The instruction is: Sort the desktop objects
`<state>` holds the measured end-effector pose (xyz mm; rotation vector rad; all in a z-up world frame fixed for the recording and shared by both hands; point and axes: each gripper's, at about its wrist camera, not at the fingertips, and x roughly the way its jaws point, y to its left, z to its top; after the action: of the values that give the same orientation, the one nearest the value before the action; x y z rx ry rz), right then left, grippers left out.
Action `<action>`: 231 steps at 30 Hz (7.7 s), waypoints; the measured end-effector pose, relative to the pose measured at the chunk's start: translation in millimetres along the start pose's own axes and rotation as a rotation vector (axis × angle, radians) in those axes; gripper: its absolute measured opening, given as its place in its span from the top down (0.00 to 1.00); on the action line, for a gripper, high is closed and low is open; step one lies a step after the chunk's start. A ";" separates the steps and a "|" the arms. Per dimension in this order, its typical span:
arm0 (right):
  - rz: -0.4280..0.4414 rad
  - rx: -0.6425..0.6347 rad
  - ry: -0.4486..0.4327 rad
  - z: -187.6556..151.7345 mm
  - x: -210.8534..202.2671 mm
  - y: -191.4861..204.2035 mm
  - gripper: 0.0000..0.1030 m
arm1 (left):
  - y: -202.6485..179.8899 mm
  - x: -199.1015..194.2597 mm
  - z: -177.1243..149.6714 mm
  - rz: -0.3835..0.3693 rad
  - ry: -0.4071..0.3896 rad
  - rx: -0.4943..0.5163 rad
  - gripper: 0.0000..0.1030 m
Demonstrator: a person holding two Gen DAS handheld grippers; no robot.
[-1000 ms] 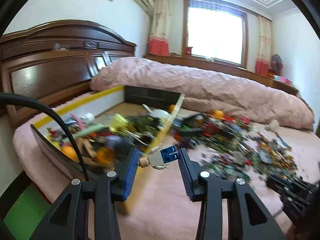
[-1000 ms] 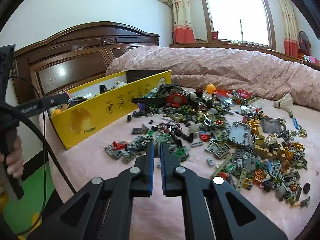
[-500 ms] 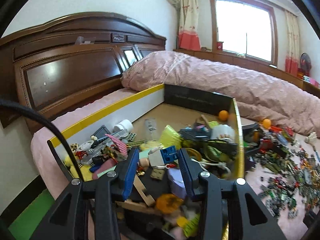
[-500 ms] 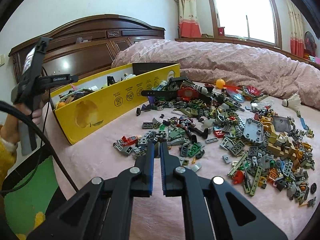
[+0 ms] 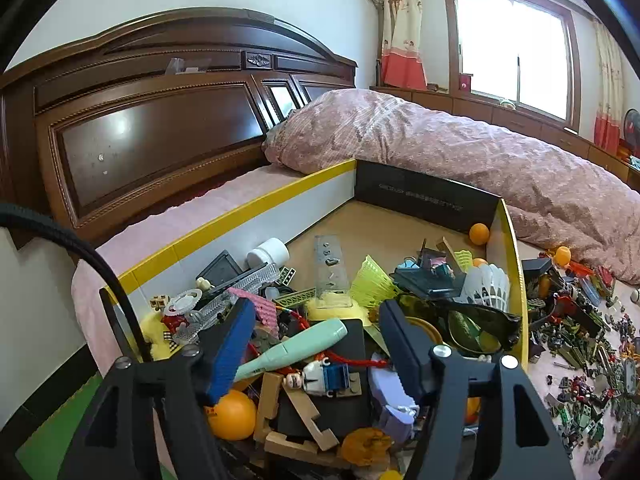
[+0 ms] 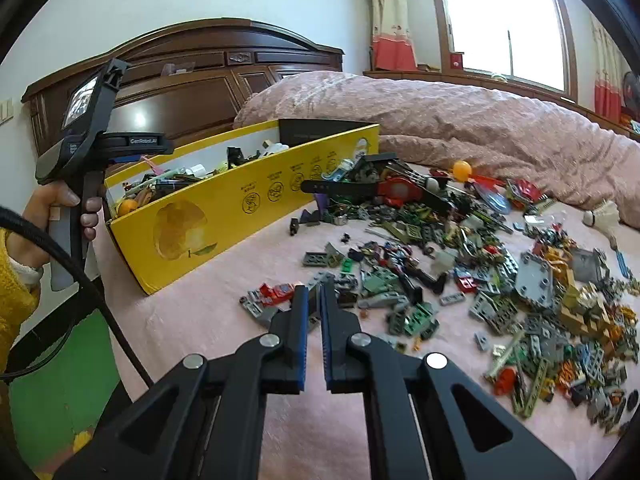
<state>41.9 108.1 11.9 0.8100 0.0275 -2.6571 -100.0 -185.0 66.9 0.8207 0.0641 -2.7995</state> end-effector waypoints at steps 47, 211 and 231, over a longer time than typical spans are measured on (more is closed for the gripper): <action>0.259 0.160 0.110 179.0 165.4 0.9 0.46 | 5.1 7.1 0.7 -0.082 -0.019 -0.040 0.30; -0.044 0.141 0.123 -28.2 -5.9 -121.3 0.91 | -151.3 -83.7 -171.3 -0.441 0.083 0.077 0.56; 0.063 0.174 0.093 -63.7 -84.5 -69.4 0.66 | -146.7 -88.3 -176.5 -0.523 0.090 0.084 0.51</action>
<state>117.0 209.0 -1.3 0.9728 -0.2041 -2.5871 32.5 -6.0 -37.4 1.0831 0.2046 -3.2645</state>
